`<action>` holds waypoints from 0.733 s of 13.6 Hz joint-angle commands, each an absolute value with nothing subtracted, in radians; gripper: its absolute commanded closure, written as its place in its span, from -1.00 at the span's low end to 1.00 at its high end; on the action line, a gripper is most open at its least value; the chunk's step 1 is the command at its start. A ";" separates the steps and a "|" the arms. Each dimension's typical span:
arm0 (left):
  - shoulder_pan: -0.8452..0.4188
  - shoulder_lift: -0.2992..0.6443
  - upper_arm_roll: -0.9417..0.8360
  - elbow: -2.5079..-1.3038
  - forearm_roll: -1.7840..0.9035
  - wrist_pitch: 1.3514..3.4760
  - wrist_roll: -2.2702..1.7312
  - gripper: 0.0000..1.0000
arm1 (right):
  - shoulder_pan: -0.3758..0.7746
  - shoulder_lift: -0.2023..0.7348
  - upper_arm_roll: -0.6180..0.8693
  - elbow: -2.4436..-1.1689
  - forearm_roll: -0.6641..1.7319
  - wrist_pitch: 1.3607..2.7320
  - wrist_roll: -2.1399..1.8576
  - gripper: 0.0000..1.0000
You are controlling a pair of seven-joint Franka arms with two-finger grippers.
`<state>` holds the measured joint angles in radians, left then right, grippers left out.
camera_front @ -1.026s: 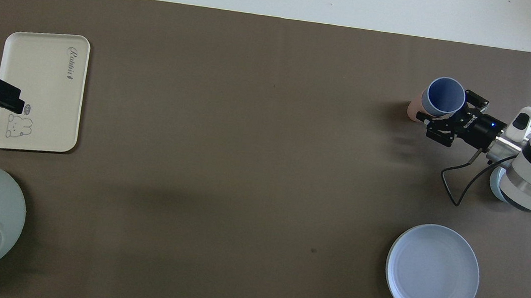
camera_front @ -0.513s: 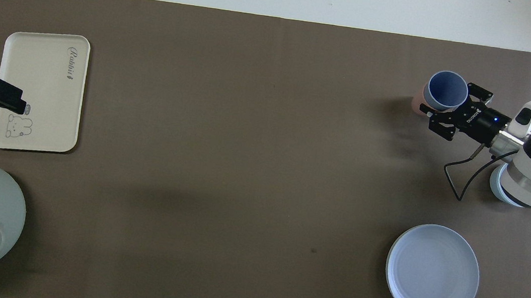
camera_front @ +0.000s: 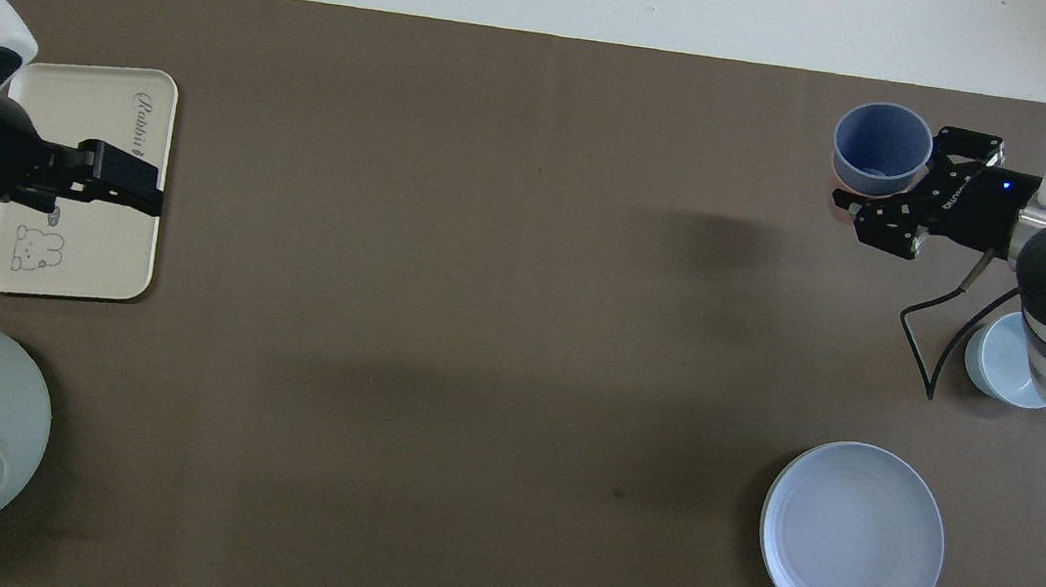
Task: Place cup on tray
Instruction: 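Lift the blue cup with the right gripper while the left gripper approaches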
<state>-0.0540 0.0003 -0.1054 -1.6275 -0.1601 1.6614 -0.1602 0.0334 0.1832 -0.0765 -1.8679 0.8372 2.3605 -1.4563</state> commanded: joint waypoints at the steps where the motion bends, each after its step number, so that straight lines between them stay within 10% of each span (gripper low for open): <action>1: -0.126 -0.057 -0.094 -1.748 -0.331 1.814 -0.273 -1.00 | 0.087 0.095 -0.074 -1.887 0.566 2.301 -1.188 1.00; 10: -0.561 0.150 -0.095 -1.830 -0.817 2.665 -0.394 -0.96 | 0.353 0.075 -0.072 -1.784 0.016 2.094 -0.706 1.00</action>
